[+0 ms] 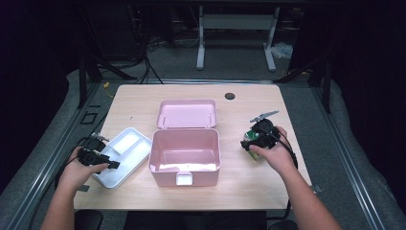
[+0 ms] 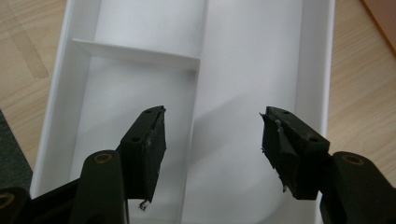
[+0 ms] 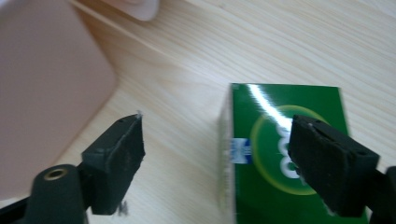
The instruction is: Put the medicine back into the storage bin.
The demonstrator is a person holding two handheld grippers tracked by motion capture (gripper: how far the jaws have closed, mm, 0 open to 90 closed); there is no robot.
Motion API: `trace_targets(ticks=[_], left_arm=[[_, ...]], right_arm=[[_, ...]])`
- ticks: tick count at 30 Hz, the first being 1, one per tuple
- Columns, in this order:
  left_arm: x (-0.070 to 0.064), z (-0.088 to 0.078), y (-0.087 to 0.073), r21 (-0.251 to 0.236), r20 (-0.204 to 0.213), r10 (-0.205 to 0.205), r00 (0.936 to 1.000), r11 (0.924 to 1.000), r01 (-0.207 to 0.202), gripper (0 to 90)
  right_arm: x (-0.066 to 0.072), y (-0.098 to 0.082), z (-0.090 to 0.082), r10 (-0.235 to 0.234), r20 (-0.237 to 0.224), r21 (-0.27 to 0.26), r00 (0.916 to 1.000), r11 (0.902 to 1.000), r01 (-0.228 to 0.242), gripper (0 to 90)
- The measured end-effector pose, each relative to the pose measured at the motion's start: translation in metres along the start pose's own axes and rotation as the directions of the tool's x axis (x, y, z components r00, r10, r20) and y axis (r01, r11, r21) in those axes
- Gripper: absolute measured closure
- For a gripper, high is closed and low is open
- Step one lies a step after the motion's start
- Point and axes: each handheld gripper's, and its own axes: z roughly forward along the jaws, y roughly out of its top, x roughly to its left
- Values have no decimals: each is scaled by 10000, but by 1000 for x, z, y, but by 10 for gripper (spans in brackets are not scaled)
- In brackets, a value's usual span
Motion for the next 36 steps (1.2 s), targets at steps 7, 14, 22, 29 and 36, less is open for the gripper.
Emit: trace_targets(ticks=[7, 14, 22, 29, 36], left_arm=[[3, -5, 0, -160, -9, -697, 9976, 9974, 696, 345], [2, -4, 1, -123, -168, -603, 9980, 9981, 601, 273], [2, -4, 1, -81, -138, -605, 9981, 9981, 604, 270], [1, -4, 2, -23, -99, -535, 9985, 9986, 535, 273], [1, -3, 1, 10, -111, -535, 9985, 9986, 535, 274]], right_arm=[[-24, 13, 11, 99, 514, 1102, 9986, 9938, -155, 137], [-34, 21, 21, 90, 314, 1848, 9995, 9827, -147, 125], [-40, 24, 27, 47, 154, 2506, 9999, 9680, -84, 123], [-43, 25, 30, 156, -165, 2958, 9997, 9552, -101, 139], [-44, 29, 32, 8, -292, 3494, 9996, 9369, 95, 142]])
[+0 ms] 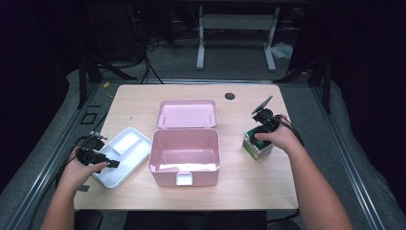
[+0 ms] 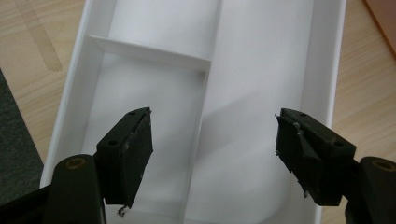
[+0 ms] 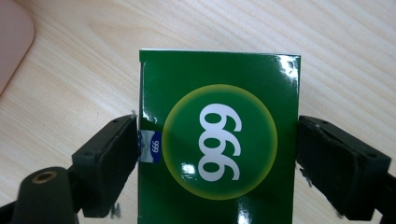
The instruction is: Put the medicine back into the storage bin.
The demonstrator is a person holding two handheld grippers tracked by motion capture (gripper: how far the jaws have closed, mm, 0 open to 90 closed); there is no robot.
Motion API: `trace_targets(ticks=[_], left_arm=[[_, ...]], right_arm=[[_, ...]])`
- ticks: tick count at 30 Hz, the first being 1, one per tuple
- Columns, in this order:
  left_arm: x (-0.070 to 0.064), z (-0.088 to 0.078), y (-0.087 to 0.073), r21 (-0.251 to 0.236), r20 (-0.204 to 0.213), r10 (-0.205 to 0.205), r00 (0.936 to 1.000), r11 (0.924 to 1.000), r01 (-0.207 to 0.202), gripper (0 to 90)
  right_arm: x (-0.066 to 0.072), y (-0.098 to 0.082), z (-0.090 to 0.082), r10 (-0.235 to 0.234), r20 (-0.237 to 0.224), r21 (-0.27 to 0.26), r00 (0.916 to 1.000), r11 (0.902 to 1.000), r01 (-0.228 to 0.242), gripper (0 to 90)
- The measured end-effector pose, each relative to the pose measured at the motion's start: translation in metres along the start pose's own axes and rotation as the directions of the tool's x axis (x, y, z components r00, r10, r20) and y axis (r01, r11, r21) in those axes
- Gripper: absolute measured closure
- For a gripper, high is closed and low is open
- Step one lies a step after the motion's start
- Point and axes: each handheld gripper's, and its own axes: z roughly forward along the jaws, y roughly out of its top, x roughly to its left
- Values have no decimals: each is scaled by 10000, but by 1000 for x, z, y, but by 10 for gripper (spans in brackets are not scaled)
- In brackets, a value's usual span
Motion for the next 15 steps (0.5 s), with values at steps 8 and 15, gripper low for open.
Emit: trace_targets(ticks=[8, 15], left_arm=[[-1, 1, 0, 43, -2, 13, 10000, 10000, -13, 274], [-1, 1, 1, 25, -7, 2, 10000, 10000, -2, 274]], right_arm=[[-2, 5, 5, -68, -95, 467, 9999, 9989, 72, 138], [-2, 6, 7, 29, -105, 631, 9999, 9980, -22, 146]])
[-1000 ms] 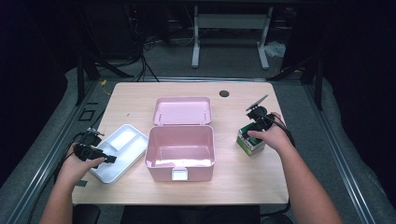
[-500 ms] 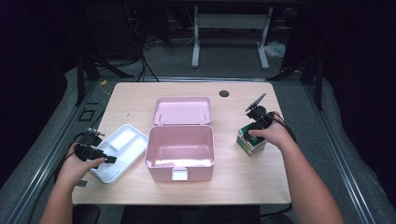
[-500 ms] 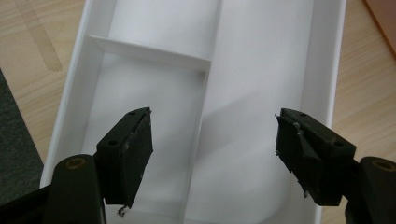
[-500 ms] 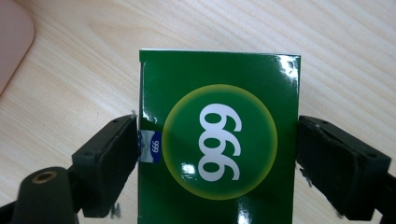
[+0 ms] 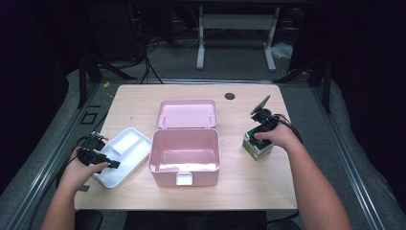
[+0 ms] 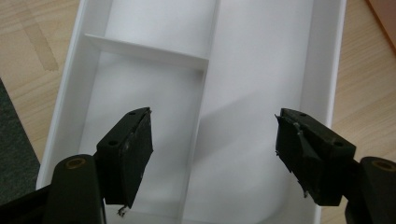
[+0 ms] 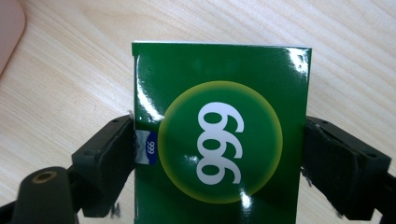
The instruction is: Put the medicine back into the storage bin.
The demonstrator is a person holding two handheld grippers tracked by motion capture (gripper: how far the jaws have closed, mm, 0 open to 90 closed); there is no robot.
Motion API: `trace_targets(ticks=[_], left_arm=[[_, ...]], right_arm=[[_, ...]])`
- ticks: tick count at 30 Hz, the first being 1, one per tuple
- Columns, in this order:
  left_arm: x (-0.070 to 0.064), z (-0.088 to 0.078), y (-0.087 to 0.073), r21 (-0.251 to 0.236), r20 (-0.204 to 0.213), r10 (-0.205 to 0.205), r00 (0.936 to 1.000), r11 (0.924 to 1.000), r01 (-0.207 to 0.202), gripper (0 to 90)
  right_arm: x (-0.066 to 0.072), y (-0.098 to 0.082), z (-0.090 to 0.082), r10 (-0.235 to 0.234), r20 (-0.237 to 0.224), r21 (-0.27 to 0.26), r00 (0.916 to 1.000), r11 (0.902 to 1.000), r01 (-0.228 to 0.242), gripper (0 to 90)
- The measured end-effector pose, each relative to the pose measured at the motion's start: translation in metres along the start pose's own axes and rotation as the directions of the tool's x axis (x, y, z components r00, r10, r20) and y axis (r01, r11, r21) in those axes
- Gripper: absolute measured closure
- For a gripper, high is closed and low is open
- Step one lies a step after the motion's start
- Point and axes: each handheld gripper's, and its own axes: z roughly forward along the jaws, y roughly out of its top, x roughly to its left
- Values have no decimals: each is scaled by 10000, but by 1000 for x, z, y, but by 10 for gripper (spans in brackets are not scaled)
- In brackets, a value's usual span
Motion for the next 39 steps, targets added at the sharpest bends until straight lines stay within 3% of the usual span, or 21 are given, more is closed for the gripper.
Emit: trace_targets(ticks=[13, 31, 39], left_arm=[[1, 0, 0, -3, 15, -45, 10000, 10000, 45, 274], [1, 0, 0, 51, 55, -8, 10000, 10000, 7, 276], [1, 0, 0, 79, 54, 26, 10000, 10000, -26, 276]], right_arm=[[4, 4, -6, -229, 57, 100, 9997, 9997, 228, 157], [23, 10, -57, -828, 272, -131, 9962, 9965, 831, 158], [30, 10, -71, -1312, 365, -163, 9907, 9911, 1319, 159]])
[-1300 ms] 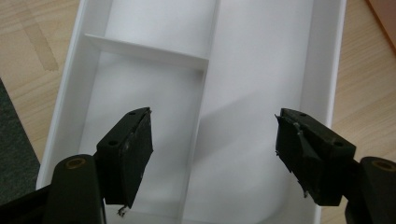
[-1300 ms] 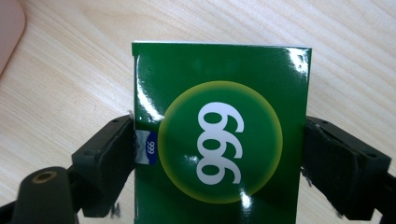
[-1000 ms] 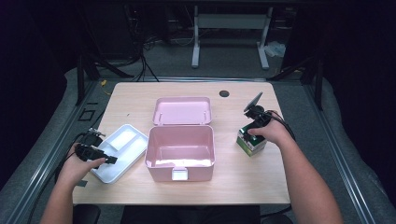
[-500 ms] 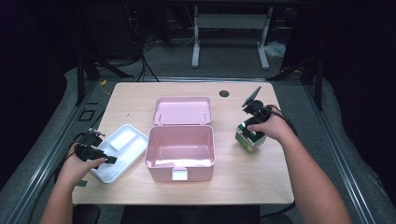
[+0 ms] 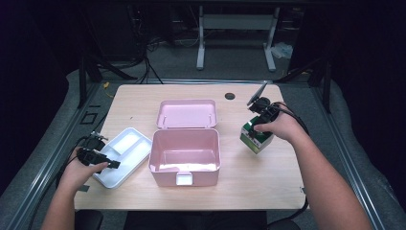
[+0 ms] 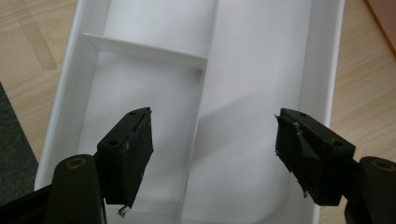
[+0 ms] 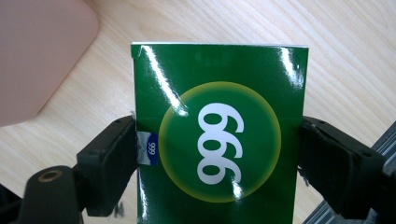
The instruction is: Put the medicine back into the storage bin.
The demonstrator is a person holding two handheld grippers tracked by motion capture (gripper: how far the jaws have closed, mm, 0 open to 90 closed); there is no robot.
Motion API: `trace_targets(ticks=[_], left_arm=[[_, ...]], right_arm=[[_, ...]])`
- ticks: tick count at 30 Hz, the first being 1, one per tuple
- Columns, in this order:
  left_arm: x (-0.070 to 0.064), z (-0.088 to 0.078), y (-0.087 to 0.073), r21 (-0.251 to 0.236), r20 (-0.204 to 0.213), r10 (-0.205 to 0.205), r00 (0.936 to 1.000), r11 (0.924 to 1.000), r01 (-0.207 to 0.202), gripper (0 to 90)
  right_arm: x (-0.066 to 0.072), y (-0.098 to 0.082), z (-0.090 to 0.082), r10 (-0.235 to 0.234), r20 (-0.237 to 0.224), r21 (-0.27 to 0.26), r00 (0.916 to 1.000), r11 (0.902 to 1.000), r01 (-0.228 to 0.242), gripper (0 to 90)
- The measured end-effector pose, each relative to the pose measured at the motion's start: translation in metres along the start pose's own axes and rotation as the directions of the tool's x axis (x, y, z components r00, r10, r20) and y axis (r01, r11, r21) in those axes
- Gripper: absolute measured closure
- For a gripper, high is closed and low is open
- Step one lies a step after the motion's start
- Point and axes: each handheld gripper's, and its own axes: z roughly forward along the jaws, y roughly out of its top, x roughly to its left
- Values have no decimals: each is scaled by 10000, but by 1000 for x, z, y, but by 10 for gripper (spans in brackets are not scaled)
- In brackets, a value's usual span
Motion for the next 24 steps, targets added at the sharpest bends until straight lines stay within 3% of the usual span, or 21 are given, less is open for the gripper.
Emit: trace_targets(ticks=[3, 6, 8, 9, 10, 12, 14, 17, 20, 24], left_arm=[[0, 0, 0, -43, 1, 11, 10000, 10000, -11, 276], [0, 0, 0, -18, -12, 32, 10000, 10000, -32, 276], [0, 1, 0, -30, -27, 30, 10000, 10000, -31, 276], [0, 0, 0, -47, -26, 23, 10000, 10000, -23, 276], [0, 0, 0, -51, -21, 25, 10000, 10000, -25, 276], [0, 0, 0, -95, 17, -17, 10000, 10000, 17, 276], [0, 0, 0, -75, 13, 19, 10000, 10000, -18, 276], [0, 0, 0, -64, 25, 32, 10000, 10000, -32, 276], [0, 0, 0, -110, 84, 34, 10000, 9999, -33, 276], [-1, -1, 1, -170, 180, 73, 9998, 9998, -69, 276]], right_arm=[[5, 2, -7, -698, 42, -43, 9976, 9976, 698, 160], [12, 5, -16, -1800, 183, -122, 9835, 9835, 1802, 162], [17, 6, -22, -2858, 198, -233, 9581, 9579, 2863, 161], [20, 6, -25, -3472, 138, -307, 9377, 9372, 3475, 161], [23, 6, -26, -3825, -1, -539, 9240, 9226, 3819, 161], [30, 7, -33, -4534, -239, -312, 8910, 8912, 4526, 161], [36, 8, -37, -4908, -423, -258, 8702, 8712, 4902, 161], [43, 9, -41, -5282, -610, -162, 8469, 8489, 5282, 162], [48, 11, -42, -5453, -781, -61, 8346, 8374, 5466, 163], [52, 13, -46, -5637, -622, -73, 8236, 8254, 5644, 163]])
